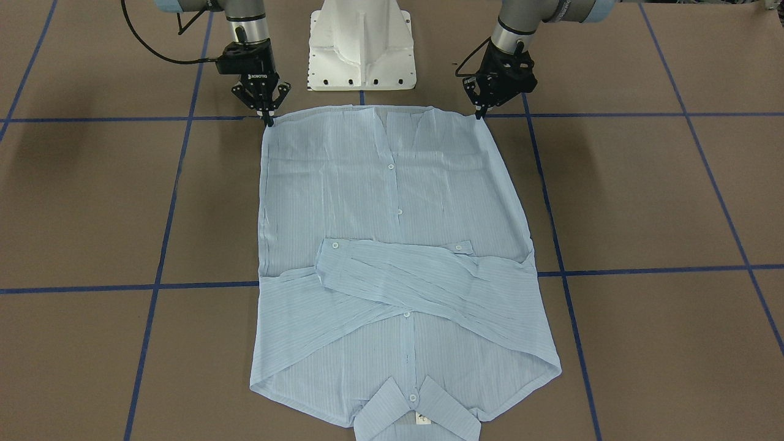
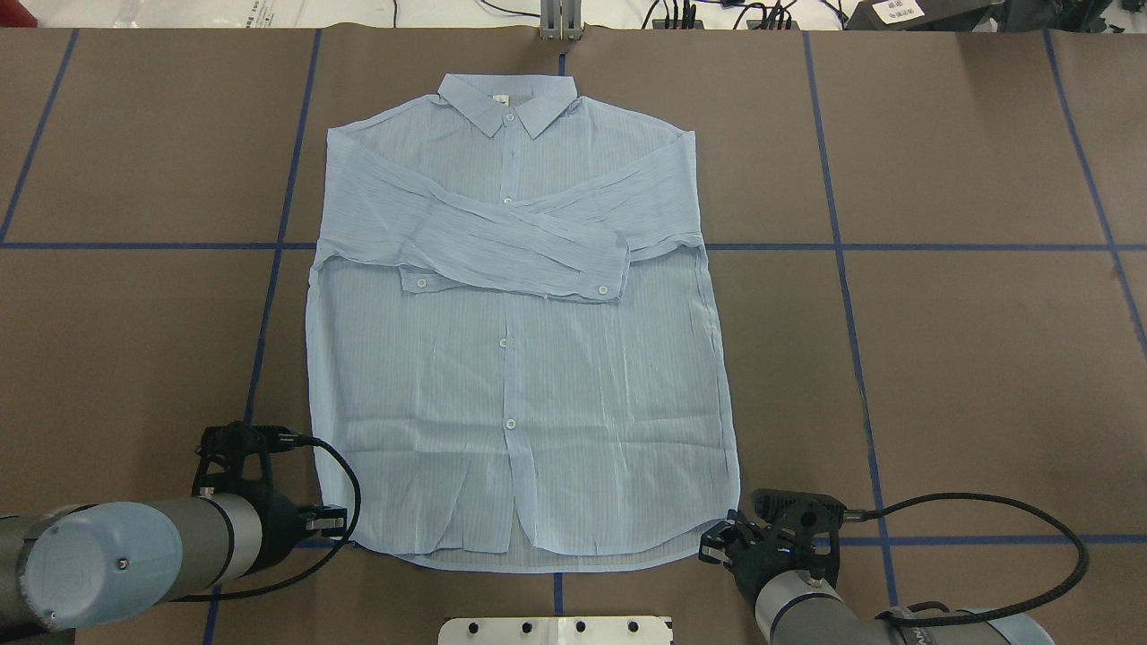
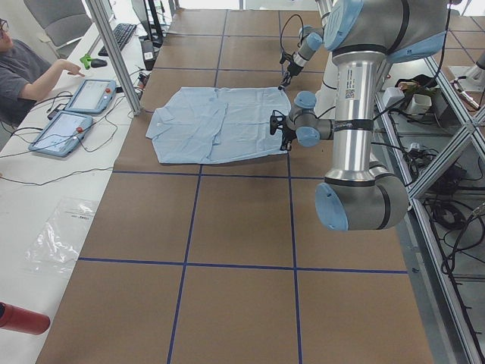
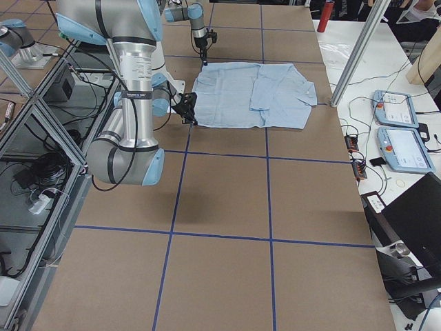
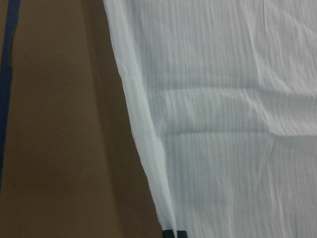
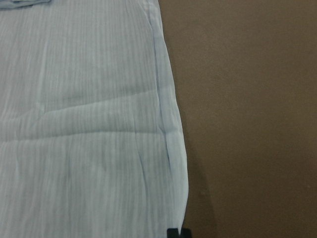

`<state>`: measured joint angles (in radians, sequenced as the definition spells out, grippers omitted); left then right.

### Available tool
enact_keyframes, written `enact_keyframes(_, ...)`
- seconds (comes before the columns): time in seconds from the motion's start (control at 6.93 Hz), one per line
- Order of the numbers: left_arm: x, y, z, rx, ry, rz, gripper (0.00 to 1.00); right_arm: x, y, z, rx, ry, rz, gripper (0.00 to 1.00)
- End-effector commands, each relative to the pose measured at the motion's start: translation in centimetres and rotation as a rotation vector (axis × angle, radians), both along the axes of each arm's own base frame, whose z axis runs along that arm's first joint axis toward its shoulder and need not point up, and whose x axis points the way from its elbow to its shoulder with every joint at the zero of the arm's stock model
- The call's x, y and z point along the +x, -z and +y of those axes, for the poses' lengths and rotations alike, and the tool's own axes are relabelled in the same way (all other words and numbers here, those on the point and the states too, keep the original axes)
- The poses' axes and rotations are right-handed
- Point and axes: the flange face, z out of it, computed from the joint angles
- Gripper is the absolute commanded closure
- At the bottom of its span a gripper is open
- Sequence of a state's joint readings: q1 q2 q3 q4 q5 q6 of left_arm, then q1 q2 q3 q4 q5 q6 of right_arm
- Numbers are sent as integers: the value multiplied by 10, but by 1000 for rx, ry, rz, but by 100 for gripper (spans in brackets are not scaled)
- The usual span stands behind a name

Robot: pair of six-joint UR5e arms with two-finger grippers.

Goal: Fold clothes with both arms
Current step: 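Grasp the hem corners nearest the robot with both grippers, then lift the hem with both grippers and fold it toward the collar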

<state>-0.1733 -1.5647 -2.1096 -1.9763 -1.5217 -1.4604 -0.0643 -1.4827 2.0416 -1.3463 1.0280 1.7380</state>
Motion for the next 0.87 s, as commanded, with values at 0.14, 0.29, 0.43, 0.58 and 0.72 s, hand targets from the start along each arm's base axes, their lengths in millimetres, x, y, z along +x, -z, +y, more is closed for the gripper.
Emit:
enact_keyframes(0.14,-15,30,4,6,-10,61,100,24,20,-9,-3,-16,-37,100)
enact_keyframes(0.29,-37,60,6,18,-7,124,100,55,37,-10,-8,-11,-55,100)
enact_keyframes(0.43,-64,93,17,-8,-56,153,100,95,78,-8,-36,19,-72,100)
enact_keyframes(0.58,-102,132,29,-24,-91,176,100,143,117,-2,-91,81,-57,100)
enact_keyframes(0.72,-138,162,41,-46,-143,203,100,186,146,7,-146,145,-64,100)
